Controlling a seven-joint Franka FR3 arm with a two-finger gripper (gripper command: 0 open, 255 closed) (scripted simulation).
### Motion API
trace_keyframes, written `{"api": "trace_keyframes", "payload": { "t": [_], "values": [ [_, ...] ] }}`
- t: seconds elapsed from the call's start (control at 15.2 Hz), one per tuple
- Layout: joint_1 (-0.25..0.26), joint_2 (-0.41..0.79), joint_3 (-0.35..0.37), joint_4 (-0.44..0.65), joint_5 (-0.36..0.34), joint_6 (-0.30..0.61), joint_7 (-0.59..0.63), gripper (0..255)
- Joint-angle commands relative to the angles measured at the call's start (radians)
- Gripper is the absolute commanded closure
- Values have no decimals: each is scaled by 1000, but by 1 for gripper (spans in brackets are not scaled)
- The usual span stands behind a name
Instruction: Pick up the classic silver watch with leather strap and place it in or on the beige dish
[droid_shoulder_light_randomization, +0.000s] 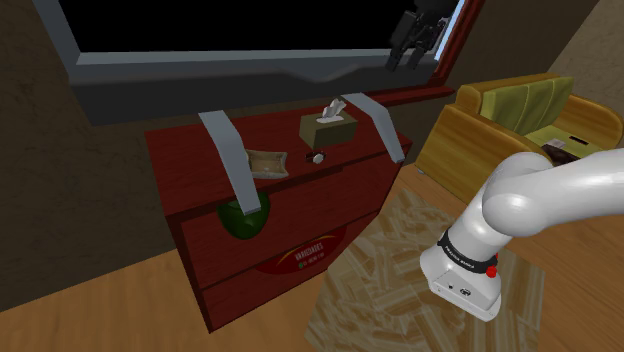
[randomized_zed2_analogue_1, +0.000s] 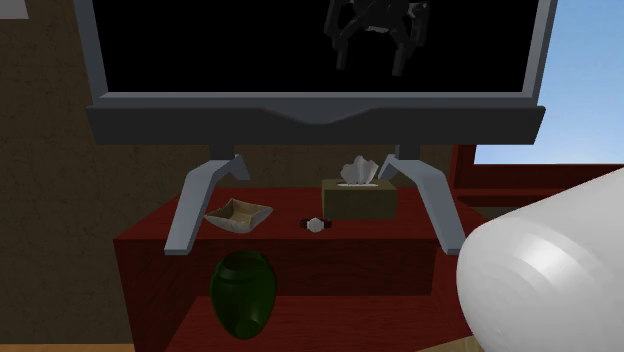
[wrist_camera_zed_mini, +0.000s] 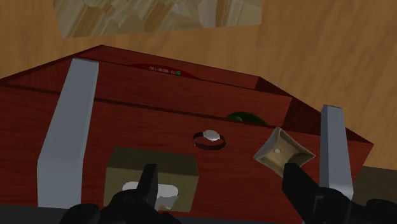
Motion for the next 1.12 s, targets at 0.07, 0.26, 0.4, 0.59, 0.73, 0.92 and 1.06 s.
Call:
{"api": "trace_keyframes", "payload": {
  "t": [0.07, 0.26, 0.4, 0.59, 0.73, 0.92, 1.06],
  "values": [
    [8, -10, -5, -44, 2, 48, -25, 0],
    [34, -27, -21, -165, 8, 194, -99, 0],
    [52, -26, -33, -237, 14, 294, -151, 0],
    [83, -5, -54, -332, 26, 450, -231, 0],
    [106, 23, -70, -385, 37, 558, -288, 0],
    [149, 89, -100, -449, 60, 725, -380, 0],
    [186, 148, -127, -480, 83, 840, -449, 0]
  ]
}}
